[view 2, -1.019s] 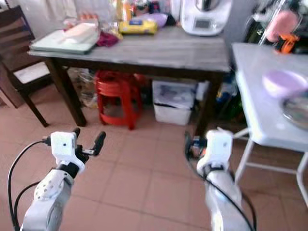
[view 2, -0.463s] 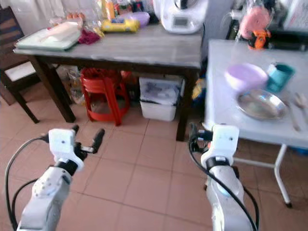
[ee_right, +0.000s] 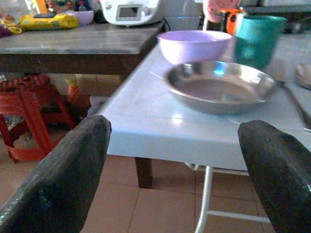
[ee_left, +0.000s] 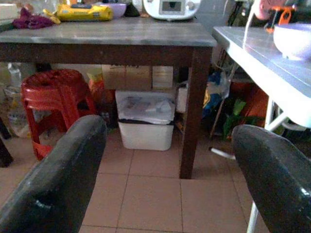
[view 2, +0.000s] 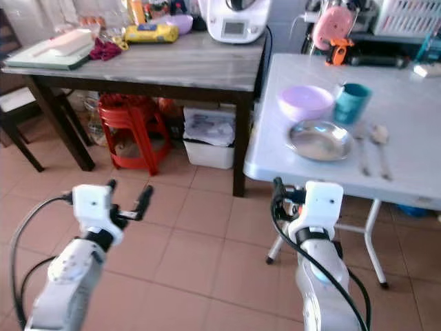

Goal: Setting the table

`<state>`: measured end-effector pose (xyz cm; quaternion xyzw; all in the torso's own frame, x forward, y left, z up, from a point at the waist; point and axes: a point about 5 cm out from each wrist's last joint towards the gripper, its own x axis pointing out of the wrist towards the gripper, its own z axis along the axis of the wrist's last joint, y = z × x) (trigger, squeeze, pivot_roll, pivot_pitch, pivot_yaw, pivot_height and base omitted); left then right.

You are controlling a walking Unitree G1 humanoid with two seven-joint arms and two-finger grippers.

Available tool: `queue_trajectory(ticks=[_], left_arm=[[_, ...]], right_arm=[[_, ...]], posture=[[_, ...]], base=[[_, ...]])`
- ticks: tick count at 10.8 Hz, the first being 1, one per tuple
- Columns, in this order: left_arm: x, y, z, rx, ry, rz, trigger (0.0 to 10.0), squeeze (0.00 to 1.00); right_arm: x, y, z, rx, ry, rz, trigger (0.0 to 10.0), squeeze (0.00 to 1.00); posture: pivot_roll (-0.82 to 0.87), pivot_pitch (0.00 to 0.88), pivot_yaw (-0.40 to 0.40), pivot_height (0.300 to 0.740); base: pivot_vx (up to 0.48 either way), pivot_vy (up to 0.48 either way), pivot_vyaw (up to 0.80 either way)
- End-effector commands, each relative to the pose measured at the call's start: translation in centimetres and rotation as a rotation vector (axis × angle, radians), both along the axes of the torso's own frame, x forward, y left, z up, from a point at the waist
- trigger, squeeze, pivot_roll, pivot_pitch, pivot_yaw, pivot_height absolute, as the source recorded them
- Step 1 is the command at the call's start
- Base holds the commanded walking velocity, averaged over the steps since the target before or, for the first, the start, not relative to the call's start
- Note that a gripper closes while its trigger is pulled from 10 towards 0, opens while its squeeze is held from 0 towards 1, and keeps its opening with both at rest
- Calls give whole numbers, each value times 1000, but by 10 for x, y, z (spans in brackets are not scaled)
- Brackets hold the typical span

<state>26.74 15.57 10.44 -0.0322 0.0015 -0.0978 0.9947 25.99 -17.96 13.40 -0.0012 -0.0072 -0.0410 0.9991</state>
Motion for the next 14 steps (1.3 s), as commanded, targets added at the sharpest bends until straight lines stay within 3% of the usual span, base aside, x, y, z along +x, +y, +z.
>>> queue_trajectory(ticks=[1, 8, 14], left_arm=[[1, -6, 3, 0, -11, -20, 10000, 0], [0, -15, 8, -67, -39, -98, 10000, 0], [-1, -17, 7, -84, -36, -127, 10000, 0]], right_arm=[[-2, -5, 1, -6, -1, -21, 10000, 0], [-1, -8, -1, -5, 9, -28, 10000, 0], [-2, -8, -2, -1, 18, -29, 10000, 0]], posture=[[-62, 67, 60, 740], [-70, 60, 47, 740], [-75, 64, 52, 740]], base=[[0, 0, 0], [0, 0, 0], [200, 0, -499]])
